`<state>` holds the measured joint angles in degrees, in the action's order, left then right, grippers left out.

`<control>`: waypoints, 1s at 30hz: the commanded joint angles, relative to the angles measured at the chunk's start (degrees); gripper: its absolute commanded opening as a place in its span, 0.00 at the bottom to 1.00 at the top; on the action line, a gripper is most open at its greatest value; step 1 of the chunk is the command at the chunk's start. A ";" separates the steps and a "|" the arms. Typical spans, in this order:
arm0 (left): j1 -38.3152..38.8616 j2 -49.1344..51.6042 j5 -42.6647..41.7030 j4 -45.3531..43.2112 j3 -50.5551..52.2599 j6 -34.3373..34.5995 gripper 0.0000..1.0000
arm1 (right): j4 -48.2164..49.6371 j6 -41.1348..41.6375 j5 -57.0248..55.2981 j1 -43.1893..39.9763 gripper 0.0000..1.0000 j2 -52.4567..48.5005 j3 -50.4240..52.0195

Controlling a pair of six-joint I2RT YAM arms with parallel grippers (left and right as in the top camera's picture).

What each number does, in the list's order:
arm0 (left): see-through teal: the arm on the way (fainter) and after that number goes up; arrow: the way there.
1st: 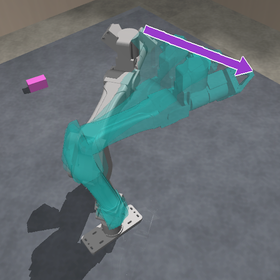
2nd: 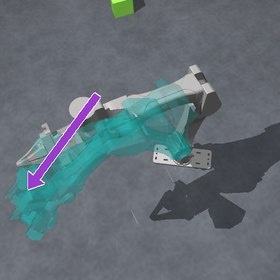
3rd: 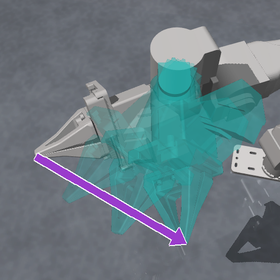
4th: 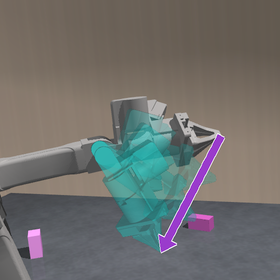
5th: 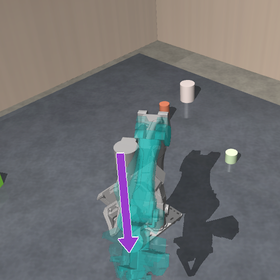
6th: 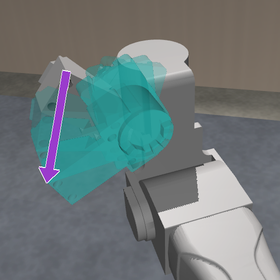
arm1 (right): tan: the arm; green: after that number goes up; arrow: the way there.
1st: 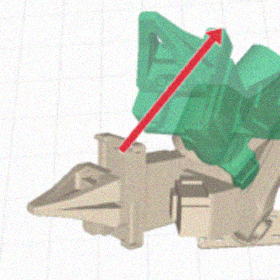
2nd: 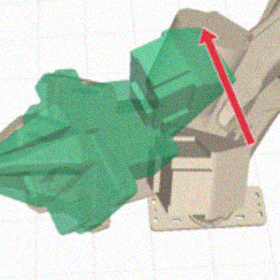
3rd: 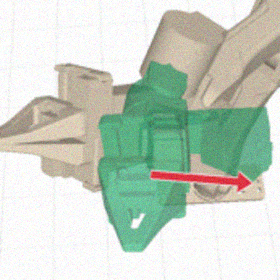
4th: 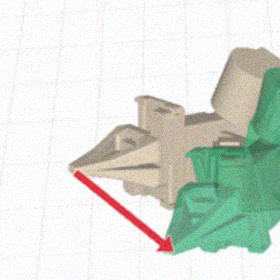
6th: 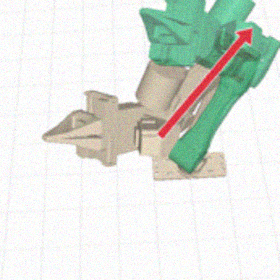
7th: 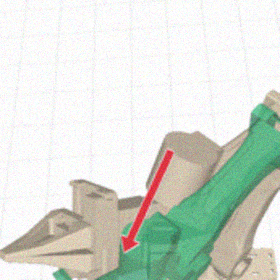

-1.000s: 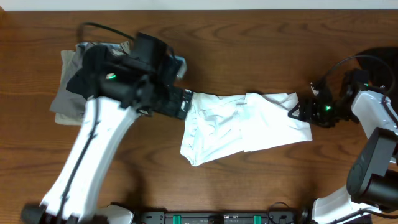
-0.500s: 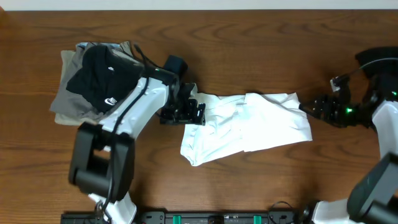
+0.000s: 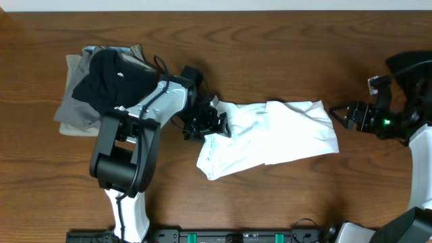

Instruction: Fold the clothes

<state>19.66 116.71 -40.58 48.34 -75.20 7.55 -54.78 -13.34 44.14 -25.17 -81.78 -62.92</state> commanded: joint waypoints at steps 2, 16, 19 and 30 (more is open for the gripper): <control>1.90 1.70 -2.56 -1.16 0.00 -2.40 0.92 | 0.04 -1.09 1.11 -0.22 0.74 0.52 -0.98; 1.22 0.00 -1.44 4.28 -1.81 -3.17 0.07 | 0.04 -1.09 1.14 -0.22 0.72 0.55 -0.98; -0.57 -2.40 4.90 12.33 -5.27 -5.40 0.06 | -0.11 -1.07 1.14 -0.22 0.72 0.55 -0.98; -2.08 -14.29 20.57 25.97 -22.71 -9.49 0.06 | -0.09 -1.07 1.16 -0.22 0.71 0.55 -0.98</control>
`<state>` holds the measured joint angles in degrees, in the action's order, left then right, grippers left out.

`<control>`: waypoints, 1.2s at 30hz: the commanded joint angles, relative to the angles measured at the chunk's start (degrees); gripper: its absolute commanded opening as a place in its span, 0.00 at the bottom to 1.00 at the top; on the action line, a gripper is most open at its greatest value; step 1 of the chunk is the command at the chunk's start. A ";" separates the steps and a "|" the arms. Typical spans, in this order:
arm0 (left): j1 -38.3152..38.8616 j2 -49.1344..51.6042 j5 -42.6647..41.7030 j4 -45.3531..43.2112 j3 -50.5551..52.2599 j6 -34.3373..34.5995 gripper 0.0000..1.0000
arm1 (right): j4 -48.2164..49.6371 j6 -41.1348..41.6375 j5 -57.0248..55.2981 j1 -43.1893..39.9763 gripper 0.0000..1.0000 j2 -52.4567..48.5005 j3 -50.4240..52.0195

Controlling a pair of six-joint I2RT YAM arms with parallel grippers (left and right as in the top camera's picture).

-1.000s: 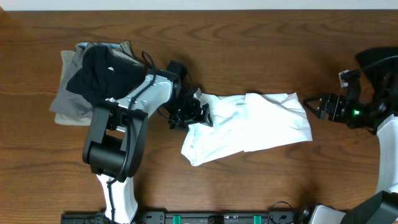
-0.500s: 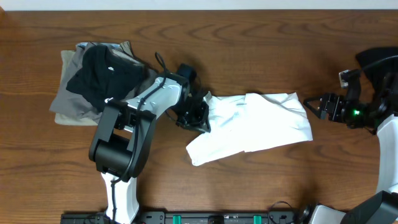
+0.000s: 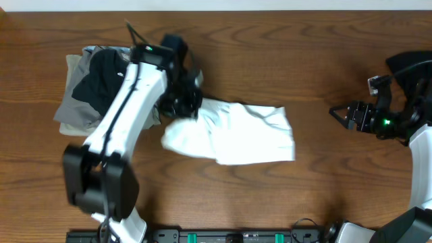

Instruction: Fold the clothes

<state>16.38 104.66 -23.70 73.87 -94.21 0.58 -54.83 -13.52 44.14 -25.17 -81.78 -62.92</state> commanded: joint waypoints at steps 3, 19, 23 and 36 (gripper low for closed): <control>4.17 -1.97 3.69 -0.13 -4.26 -2.47 0.06 | -0.07 -0.90 1.14 -0.22 0.71 0.55 -0.98; 23.63 11.02 3.85 -11.50 -4.26 -0.74 0.15 | -0.20 -0.90 1.14 -0.22 0.71 0.55 -0.98; 26.27 12.70 3.82 -15.72 -4.26 -0.74 0.48 | -0.20 -0.90 1.14 -0.20 0.72 0.55 -0.98; 22.21 5.75 3.93 -2.64 -17.73 -0.76 0.80 | 0.13 -0.68 1.16 4.52 0.71 0.55 -0.98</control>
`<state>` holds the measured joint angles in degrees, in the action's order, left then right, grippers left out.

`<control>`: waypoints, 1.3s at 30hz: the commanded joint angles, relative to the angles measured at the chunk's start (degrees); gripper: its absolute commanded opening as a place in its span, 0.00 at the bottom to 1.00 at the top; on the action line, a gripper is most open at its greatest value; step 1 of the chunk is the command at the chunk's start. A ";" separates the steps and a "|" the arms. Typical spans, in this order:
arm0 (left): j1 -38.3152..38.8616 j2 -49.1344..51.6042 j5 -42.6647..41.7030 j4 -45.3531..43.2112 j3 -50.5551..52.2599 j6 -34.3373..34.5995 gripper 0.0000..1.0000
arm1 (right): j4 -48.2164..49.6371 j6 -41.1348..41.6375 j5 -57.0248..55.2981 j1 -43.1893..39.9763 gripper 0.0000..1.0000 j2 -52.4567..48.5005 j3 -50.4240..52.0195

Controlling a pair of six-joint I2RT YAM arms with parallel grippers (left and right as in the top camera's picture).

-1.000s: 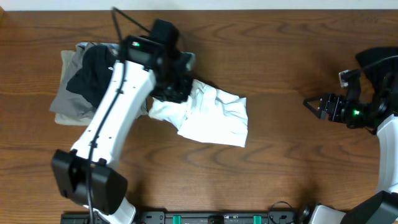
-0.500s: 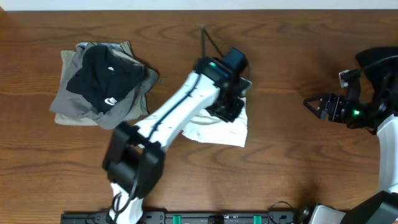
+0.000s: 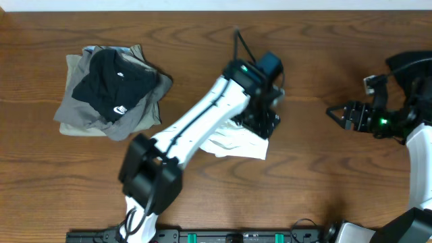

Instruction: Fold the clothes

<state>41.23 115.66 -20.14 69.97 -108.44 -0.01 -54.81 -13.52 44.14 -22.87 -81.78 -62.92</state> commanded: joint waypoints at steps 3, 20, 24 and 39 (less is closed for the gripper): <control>-6.64 -8.96 1.42 2.16 -3.65 -0.15 0.80 | 0.13 -0.70 1.64 5.99 0.67 0.55 -0.98; -25.86 -12.55 5.20 10.82 -3.65 -0.17 0.74 | 25.94 14.14 -17.33 44.78 0.63 -7.19 -0.92; -25.86 -13.11 5.22 12.07 -3.65 -0.20 0.74 | 30.80 14.12 -14.82 48.89 0.67 -12.52 -0.92; -25.86 -15.06 5.27 13.29 -3.65 -0.26 0.75 | 27.32 16.70 -37.05 48.83 0.06 -17.99 -0.92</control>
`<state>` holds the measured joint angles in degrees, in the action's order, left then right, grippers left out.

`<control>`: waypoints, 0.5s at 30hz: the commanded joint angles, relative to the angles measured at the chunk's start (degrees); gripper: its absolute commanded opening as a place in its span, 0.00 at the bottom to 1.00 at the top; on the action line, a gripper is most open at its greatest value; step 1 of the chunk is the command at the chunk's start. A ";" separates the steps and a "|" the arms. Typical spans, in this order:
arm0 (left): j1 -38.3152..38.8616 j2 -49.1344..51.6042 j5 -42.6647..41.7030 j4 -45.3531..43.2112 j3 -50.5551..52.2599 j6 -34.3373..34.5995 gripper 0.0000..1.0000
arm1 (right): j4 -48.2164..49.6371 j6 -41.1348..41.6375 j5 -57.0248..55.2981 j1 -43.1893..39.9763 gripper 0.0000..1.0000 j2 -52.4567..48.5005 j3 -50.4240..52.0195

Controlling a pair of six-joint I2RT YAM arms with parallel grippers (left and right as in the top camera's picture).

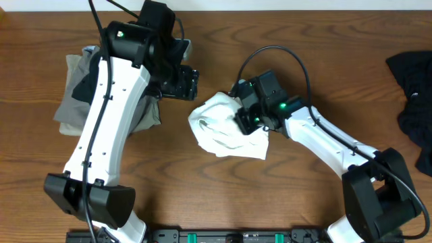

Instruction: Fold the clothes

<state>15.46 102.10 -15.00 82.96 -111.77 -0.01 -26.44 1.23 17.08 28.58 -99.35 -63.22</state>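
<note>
The white garment lies bunched in the table's middle, its left part humped up. My right gripper reaches in from the right and sits on the garment's upper right part; its fingers are hidden against the cloth, so its hold is unclear. My left gripper hangs up and to the left of the garment, apart from it, open with nothing in it. A stack of folded clothes, grey with a black piece on top, sits at the left, partly under my left arm.
A heap of dark clothes lies at the right edge. My left arm runs from the front left up over the stack. My right arm crosses the table from the front right.
My left gripper has let go of the white garment and moved up-left, near the stack. My right gripper has come from the far right onto the garment. The dark heap at the right now shows.
The white garment lay spread out with my left gripper at its left end. That end was then further left, near the stack, then carried over to the right, leaving the garment doubled and small. Now my left gripper is off it and my right gripper is on it.
</note>
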 commanded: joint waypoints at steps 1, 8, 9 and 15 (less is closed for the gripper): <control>-0.09 -1.51 0.13 0.28 -0.33 -0.26 0.75 | -1.11 1.95 -10.01 -3.37 0.11 -0.42 -0.61; -0.09 -1.51 0.11 0.35 -0.33 -0.22 0.75 | -1.64 6.80 -15.30 -8.59 0.16 -1.49 -0.55; -0.09 -1.51 0.11 0.35 -0.33 -0.22 0.75 | -1.64 7.19 -15.61 -9.22 0.22 -1.49 -0.55; -0.09 -1.51 0.13 0.76 -0.33 -0.39 0.75 | -1.51 -1.62 11.21 -12.81 0.48 0.96 -0.76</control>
<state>15.46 101.95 -15.03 83.11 -111.77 -0.03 -27.92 5.43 9.10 17.26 -100.25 -63.22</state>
